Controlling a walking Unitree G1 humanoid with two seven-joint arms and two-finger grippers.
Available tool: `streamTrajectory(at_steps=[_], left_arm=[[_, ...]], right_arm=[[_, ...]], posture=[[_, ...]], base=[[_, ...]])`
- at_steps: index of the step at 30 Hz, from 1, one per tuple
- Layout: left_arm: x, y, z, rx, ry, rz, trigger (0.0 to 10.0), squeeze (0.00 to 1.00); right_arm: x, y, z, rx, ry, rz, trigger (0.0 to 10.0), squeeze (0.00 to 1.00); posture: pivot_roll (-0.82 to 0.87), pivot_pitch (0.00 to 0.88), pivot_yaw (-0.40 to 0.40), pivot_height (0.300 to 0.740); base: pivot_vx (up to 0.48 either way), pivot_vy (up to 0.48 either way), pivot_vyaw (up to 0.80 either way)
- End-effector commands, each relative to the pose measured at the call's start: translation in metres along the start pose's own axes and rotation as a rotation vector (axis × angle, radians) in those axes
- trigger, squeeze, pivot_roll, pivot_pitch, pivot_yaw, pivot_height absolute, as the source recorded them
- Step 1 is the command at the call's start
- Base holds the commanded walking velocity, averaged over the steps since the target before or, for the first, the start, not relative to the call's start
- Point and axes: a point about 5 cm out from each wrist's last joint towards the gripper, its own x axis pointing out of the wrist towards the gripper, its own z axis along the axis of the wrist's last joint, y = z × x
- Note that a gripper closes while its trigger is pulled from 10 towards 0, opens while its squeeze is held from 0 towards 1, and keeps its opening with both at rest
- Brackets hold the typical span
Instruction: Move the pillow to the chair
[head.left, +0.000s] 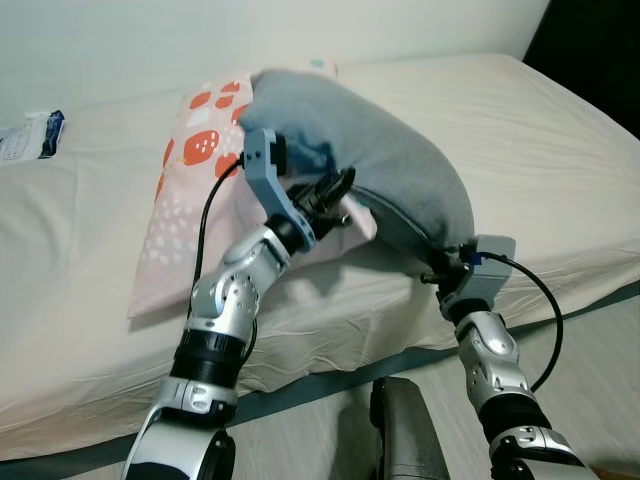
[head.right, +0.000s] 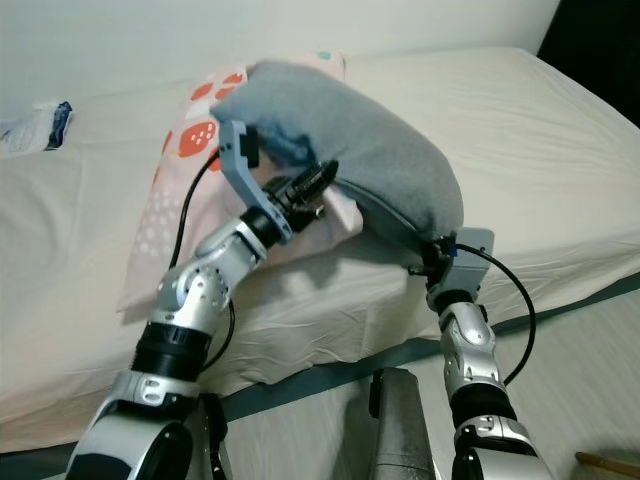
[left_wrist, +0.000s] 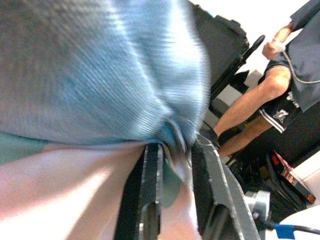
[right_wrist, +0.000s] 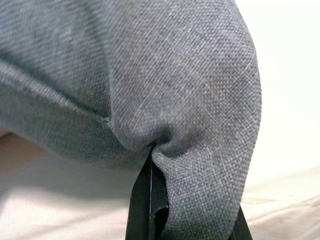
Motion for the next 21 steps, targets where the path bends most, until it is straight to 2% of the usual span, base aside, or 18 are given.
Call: streamTrajectory(at_steps=[1, 6, 8, 9, 11, 12, 14, 15, 17, 18, 19, 20, 21], left_arm=[[-0.003, -0.002, 0.005, 0.012, -0.016, -0.005, 10.0, 1.0], [-0.009, 0.005, 0.007, 0.013, -0.005, 0.032, 10.0, 1.0], [-0.013, 0.015, 0.011, -0.015, -0.018, 0.108, 10.0, 1.0], [-0.014, 0.019, 0.013, -0.036, -0.034, 0.135, 10.0, 0.97], [-0.014, 0.019, 0.013, -0.036, -0.034, 0.135, 10.0, 0.97], [-0.012, 0.021, 0.019, -0.072, -0.074, 0.159, 10.0, 0.0], [-0.01, 0.021, 0.019, -0.078, -0.083, 0.162, 10.0, 0.0], [-0.005, 0.019, 0.018, -0.074, -0.073, 0.171, 10.0, 0.0], [0.006, 0.027, 0.001, 0.017, 0.047, 0.316, 10.0, 0.0], [0.006, 0.027, 0.001, 0.017, 0.047, 0.316, 10.0, 0.0], [0.008, 0.032, -0.007, 0.043, 0.102, 0.383, 10.0, 0.0], [0.009, 0.038, -0.011, 0.055, 0.124, 0.437, 10.0, 0.44], [0.009, 0.038, -0.011, 0.055, 0.124, 0.437, 10.0, 0.44]], right_arm=[[0.001, 0.003, 0.0, -0.001, -0.001, 0.005, 10.0, 0.0], [0.003, 0.003, -0.001, 0.002, 0.01, 0.001, 10.0, 0.0], [0.004, 0.004, -0.001, 0.004, 0.018, 0.001, 10.0, 0.0], [0.005, 0.004, -0.001, 0.005, 0.02, 0.002, 10.0, 0.0], [0.005, 0.004, -0.001, 0.005, 0.02, 0.002, 10.0, 0.0], [0.005, 0.004, -0.001, 0.006, 0.025, 0.003, 10.0, 0.0], [0.005, 0.004, -0.002, 0.005, 0.027, 0.003, 10.0, 0.0], [0.005, 0.004, -0.002, 0.007, 0.03, 0.004, 10.0, 0.0], [0.005, 0.005, -0.004, 0.009, 0.036, 0.006, 10.0, 0.0], [0.005, 0.005, -0.004, 0.009, 0.036, 0.006, 10.0, 0.0], [0.006, 0.006, -0.004, 0.009, 0.038, 0.007, 10.0, 0.0], [0.006, 0.007, -0.004, 0.01, 0.039, 0.009, 10.0, 0.0], [0.006, 0.007, -0.004, 0.01, 0.039, 0.009, 10.0, 0.0]], posture=[[0.0, 0.094, -0.035, 0.533], [0.01, 0.094, -0.037, 0.533], [0.01, 0.095, -0.037, 0.533], [0.01, 0.095, -0.038, 0.533], [0.01, 0.095, -0.038, 0.533], [0.01, 0.093, -0.039, 0.533], [0.01, 0.093, -0.039, 0.533], [0.01, 0.092, -0.046, 0.533], [0.02, 0.09, -0.047, 0.533], [0.02, 0.09, -0.047, 0.533], [0.01, 0.087, -0.043, 0.533], [0.01, 0.086, -0.038, 0.533], [0.01, 0.086, -0.038, 0.533]], base=[[0.0, 0.0, 0.0], [0.0, 0.0, 0.0], [0.0, 0.0, 0.0], [0.0, 0.0, 0.0], [0.0, 0.0, 0.0], [0.0, 0.0, 0.0], [0.0, 0.0, 0.0], [0.0, 0.0, 0.0], [0.0, 0.0, 0.0], [0.0, 0.0, 0.0], [0.0, 0.0, 0.0], [0.0, 0.0, 0.0], [0.0, 0.0, 0.0]])
